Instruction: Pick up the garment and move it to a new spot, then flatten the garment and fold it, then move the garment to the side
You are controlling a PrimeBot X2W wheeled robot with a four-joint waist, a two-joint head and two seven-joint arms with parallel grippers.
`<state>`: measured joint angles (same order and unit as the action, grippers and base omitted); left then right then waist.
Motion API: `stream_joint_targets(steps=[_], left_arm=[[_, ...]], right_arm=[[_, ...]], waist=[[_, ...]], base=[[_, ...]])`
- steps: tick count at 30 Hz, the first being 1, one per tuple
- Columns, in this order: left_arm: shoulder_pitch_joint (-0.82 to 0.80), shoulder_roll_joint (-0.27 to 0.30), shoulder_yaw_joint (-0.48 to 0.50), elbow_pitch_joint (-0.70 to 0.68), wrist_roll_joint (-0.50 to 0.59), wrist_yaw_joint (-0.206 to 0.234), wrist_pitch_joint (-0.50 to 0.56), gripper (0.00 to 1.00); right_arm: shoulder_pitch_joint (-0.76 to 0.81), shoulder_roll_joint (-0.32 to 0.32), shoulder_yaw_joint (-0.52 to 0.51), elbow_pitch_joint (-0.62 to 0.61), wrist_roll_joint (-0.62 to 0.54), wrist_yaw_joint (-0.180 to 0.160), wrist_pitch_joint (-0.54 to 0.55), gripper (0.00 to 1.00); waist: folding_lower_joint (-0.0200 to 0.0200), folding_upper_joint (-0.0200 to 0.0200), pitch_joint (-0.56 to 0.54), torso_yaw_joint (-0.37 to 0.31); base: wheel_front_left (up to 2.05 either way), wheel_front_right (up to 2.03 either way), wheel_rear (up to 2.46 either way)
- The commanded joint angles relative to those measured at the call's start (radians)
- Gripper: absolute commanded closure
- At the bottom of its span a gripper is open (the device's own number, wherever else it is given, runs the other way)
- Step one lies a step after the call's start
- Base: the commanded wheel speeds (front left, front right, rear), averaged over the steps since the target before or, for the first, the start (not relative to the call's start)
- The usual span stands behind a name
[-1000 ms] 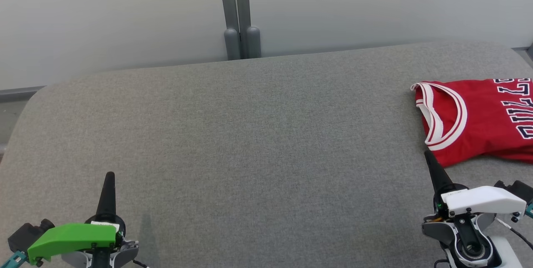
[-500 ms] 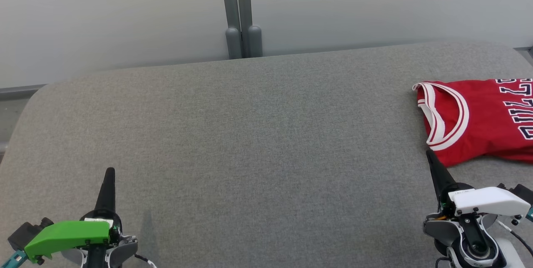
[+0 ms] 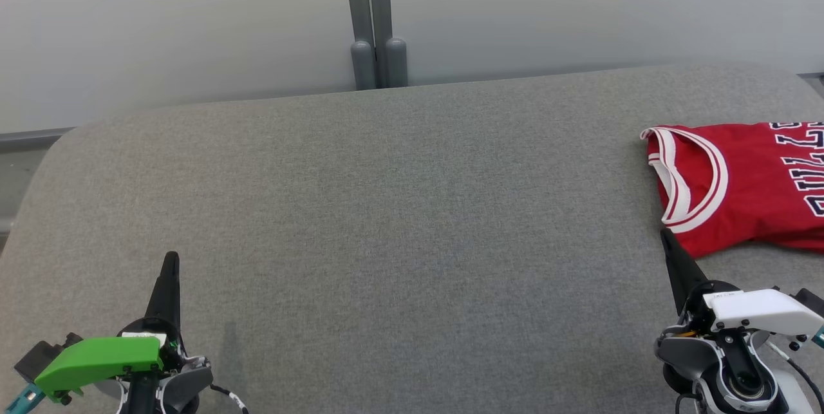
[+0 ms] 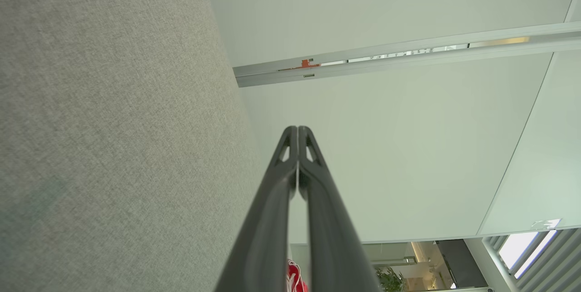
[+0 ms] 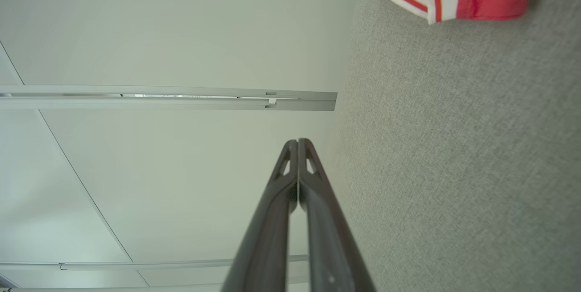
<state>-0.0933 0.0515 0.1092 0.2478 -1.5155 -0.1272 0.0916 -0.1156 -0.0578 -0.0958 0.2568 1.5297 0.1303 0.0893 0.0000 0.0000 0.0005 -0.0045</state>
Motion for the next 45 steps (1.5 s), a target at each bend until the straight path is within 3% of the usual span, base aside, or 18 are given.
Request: stream_joint_targets(steps=[1,13,45], left_arm=[[-0.015,0.0,0.004,-0.004,-0.023,-0.005,0.005,1.0],[-0.023,-0.002,0.007,-0.003,-0.102,-0.006,0.027,1.0],[-0.021,-0.001,0.007,-0.003,-0.098,-0.006,0.027,1.0]], right_arm=[[0.009,0.0,-0.006,-0.009,0.018,0.001,0.007,1.0],[0.012,0.009,-0.022,-0.016,0.088,0.001,0.029,1.0],[0.012,0.008,-0.021,-0.016,0.086,0.001,0.029,1.0]], waist=[[0.0,0.0,0.0,0.0],[0.0,0.0,0.002,0.004],[0.0,0.0,0.003,0.005]], base=[[0.0,0.0,0.0],[0.0,0.0,0.0],[0.0,0.0,0.0]])
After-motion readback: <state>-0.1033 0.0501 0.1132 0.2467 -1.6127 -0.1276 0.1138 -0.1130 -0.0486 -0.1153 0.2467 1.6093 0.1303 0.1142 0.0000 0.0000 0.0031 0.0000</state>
